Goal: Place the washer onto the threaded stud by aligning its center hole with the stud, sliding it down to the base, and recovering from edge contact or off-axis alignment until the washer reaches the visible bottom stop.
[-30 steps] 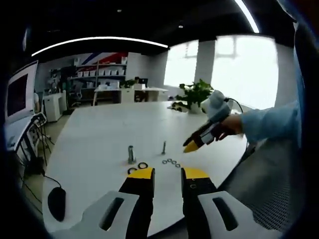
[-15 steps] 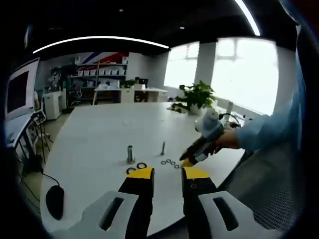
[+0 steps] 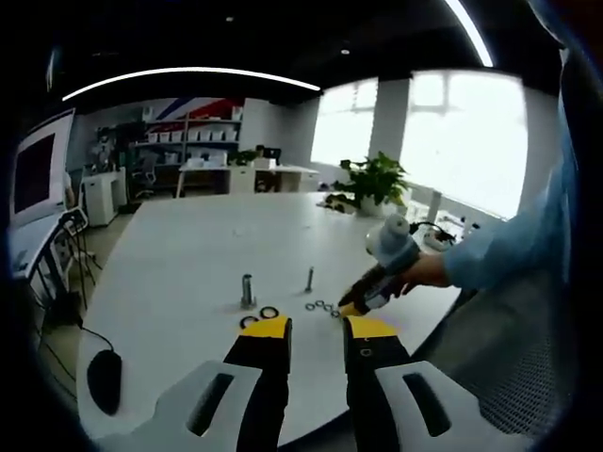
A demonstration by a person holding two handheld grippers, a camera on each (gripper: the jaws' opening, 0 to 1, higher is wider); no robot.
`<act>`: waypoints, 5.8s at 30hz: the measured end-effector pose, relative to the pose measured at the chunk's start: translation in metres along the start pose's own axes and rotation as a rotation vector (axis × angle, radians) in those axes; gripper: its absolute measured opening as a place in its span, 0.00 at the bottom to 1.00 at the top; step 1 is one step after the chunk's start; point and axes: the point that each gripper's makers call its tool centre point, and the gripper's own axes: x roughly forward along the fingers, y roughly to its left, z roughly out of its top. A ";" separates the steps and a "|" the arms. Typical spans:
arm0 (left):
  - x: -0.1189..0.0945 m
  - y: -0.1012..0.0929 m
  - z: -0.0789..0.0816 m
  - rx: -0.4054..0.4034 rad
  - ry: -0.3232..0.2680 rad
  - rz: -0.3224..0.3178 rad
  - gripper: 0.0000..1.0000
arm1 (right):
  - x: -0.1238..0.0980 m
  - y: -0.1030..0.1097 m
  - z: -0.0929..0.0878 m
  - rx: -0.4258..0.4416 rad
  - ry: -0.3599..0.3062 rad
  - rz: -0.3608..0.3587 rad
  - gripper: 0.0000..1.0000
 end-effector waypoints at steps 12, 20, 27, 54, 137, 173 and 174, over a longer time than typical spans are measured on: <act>0.001 0.000 0.001 0.000 -0.003 0.008 0.20 | 0.003 -0.004 -0.002 -0.041 -0.016 -0.012 0.20; 0.001 0.001 0.001 0.000 -0.002 0.018 0.20 | 0.005 -0.003 0.004 -0.090 -0.032 -0.020 0.16; 0.000 0.003 0.001 -0.003 -0.006 0.026 0.20 | 0.005 -0.003 0.004 -0.096 -0.029 -0.027 0.15; 0.003 0.000 0.002 0.003 -0.005 0.027 0.20 | -0.014 -0.038 0.012 -0.094 -0.063 -0.094 0.03; 0.004 -0.003 0.001 0.000 0.001 0.006 0.18 | -0.060 -0.037 0.014 -0.217 0.066 0.044 0.05; 0.003 -0.002 0.008 -0.010 -0.022 0.012 0.18 | -0.021 -0.058 0.096 -0.320 0.164 0.027 0.05; 0.003 -0.002 0.008 -0.009 -0.021 0.012 0.18 | -0.019 -0.060 0.096 -0.319 0.169 0.022 0.05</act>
